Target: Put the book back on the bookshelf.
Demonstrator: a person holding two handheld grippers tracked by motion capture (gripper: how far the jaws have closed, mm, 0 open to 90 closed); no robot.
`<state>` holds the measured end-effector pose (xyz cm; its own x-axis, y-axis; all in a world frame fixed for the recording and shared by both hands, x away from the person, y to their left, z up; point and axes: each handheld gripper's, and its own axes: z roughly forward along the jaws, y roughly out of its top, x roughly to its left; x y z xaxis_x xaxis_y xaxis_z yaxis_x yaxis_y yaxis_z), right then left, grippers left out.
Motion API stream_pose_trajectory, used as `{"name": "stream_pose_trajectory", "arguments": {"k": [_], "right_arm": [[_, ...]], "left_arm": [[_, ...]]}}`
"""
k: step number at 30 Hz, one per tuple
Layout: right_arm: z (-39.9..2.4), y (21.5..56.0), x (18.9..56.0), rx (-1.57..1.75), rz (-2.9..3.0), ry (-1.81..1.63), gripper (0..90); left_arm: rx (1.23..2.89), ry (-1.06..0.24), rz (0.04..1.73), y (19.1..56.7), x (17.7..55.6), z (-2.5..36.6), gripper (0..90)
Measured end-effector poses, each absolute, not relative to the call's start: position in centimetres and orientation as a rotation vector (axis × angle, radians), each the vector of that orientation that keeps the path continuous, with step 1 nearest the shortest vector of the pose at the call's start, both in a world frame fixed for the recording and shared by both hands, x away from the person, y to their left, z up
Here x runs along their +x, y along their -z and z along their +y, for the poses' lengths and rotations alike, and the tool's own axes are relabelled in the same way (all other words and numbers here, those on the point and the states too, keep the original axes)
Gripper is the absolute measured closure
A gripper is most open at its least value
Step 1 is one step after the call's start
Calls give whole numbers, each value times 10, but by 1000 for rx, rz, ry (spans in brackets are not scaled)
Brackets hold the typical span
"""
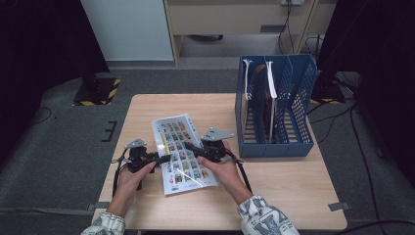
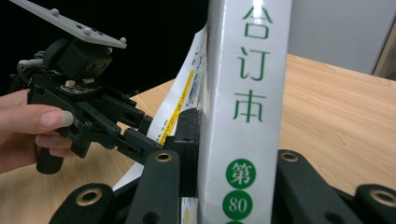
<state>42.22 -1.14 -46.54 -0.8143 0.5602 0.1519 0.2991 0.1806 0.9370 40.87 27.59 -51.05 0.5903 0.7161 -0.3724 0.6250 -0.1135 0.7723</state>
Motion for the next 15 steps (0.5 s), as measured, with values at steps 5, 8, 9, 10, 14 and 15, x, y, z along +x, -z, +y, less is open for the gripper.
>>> {"name": "stream_pose_trajectory", "arguments": {"k": [5, 8, 9, 10, 14, 15], "right_arm": [[-12, 466, 423, 835, 2235, -1661, 725], [-13, 466, 424, 840, 2242, -1658, 723], [-14, 466, 425, 838, 2247, -1653, 723], [-14, 466, 425, 836, 2251, -1646, 722], [-13, 464, 425, 826, 2259, -1620, 715], [-13, 463, 425, 823, 2260, -1613, 711]], "left_arm": [[1820, -135, 1099, 508, 408, 273, 572], [1823, -144, 1100, 508, 408, 272, 574], [1823, -144, 1100, 508, 408, 272, 575], [1824, -147, 1098, 508, 408, 272, 576], [1834, -157, 1091, 506, 408, 272, 582], [1832, -168, 1089, 505, 407, 272, 586]]}}
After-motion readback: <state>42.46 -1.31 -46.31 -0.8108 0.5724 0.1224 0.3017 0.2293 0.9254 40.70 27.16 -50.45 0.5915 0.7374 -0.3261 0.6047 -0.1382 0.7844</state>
